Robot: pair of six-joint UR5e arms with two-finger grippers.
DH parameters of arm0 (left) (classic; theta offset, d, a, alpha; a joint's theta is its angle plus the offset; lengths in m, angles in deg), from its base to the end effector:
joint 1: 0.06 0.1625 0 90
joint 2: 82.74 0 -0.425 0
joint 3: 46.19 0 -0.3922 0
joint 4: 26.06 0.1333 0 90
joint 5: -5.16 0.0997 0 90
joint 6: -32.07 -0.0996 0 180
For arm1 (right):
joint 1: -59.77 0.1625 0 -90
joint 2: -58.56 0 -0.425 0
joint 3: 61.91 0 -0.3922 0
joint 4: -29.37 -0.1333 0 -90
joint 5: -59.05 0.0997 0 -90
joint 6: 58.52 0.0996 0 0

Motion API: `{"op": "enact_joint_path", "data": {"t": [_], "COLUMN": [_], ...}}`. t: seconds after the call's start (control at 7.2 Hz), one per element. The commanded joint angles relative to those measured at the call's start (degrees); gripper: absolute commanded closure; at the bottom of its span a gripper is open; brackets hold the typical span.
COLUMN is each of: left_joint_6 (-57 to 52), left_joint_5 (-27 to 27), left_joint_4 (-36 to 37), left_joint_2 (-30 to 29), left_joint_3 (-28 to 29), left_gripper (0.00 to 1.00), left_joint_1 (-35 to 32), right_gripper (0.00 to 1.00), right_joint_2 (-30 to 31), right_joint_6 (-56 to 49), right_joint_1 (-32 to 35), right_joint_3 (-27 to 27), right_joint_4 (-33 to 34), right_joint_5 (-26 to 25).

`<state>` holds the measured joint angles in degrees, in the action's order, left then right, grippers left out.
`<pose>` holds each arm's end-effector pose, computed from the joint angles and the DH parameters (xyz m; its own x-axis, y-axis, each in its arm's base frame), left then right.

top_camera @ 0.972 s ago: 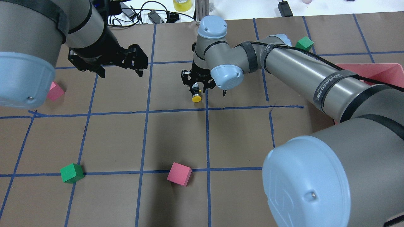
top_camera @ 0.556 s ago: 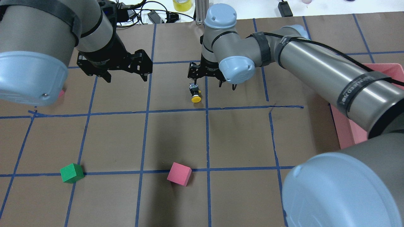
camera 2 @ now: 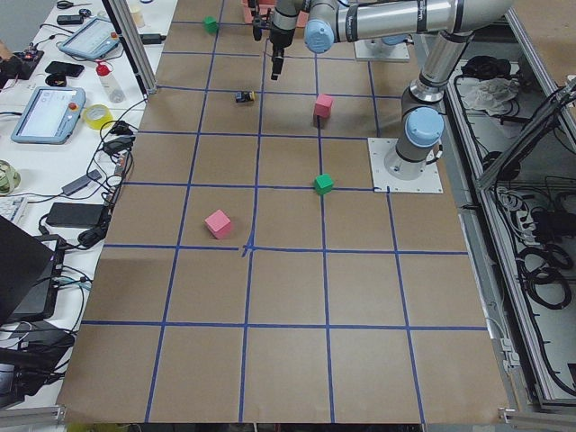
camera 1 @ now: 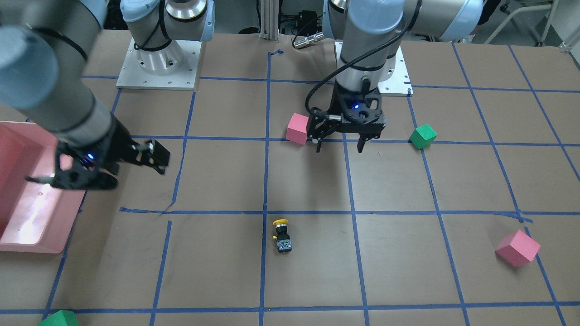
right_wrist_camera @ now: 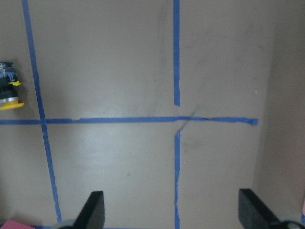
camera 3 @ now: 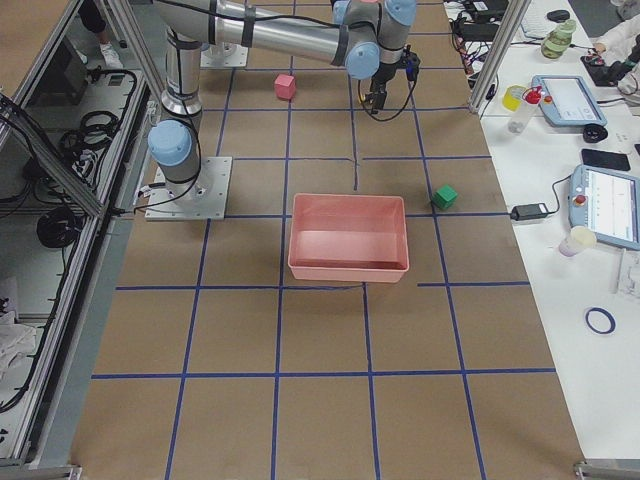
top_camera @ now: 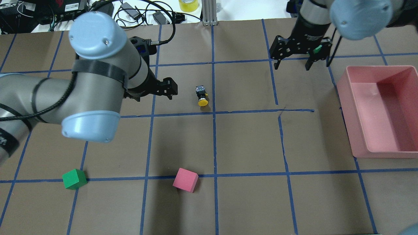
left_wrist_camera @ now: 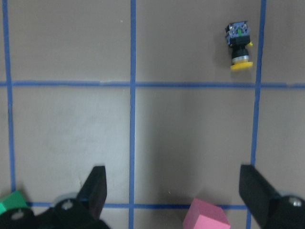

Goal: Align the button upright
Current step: 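Raise the right gripper away while the left gripper reaches toward the button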

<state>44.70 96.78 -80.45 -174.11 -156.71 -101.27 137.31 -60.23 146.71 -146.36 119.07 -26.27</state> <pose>-0.2241 -0.4598 0.3681 -0.9994 -0.0252 0.0251 -0.0304 0.9709 -0.2374 0.1112 -0.5687 0.4312 -0.9959 0.0321 -0.0842 0.0234 0.9945 0.1021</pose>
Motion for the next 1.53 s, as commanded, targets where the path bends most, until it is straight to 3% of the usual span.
{"op": "enact_joint_path", "data": {"t": [0.0,0.28,0.56,0.69,0.83,1.11,1.39], "left_joint_6": [10.50,13.55,14.53,14.53,14.53,14.27,14.00], "left_joint_5": [1.19,8.20,9.28,11.20,12.09,14.80,15.00], "left_joint_4": [19.75,32.09,44.23,48.46,53.20,55.62,60.95], "left_joint_2": [-5.98,-13.71,-21.27,-24.79,-28.04,-32.28,-34.48], "left_joint_3": [-6.61,-7.07,-6.90,-6.81,-6.55,-2.44,-2.94], "left_gripper": [0.00,0.00,0.00,0.00,0.00,0.01,0.01], "left_joint_1": [-4.76,-9.25,-10.75,-11.81,-12.34,-13.74,-13.75], "right_gripper": [0.00,0.00,0.00,0.00,0.00,0.00,0.00], "right_joint_2": [7.10,7.39,7.04,6.60,6.16,5.89,5.54], "right_joint_6": [-0.84,-0.93,0.38,7.18,7.51,7.42,7.25], "right_joint_1": [-1.60,-1.60,-1.69,-1.34,-1.25,-1.07,-1.59], "right_joint_3": [0.86,0.51,-0.10,-0.71,-1.24,-2.39,-2.91], "right_joint_4": [-8.91,-9.38,-8.23,-4.66,-4.28,-4.01,-3.83], "right_joint_5": [-0.89,-1.07,-0.99,-4.55,-8.94,-9.33,-8.38]}}
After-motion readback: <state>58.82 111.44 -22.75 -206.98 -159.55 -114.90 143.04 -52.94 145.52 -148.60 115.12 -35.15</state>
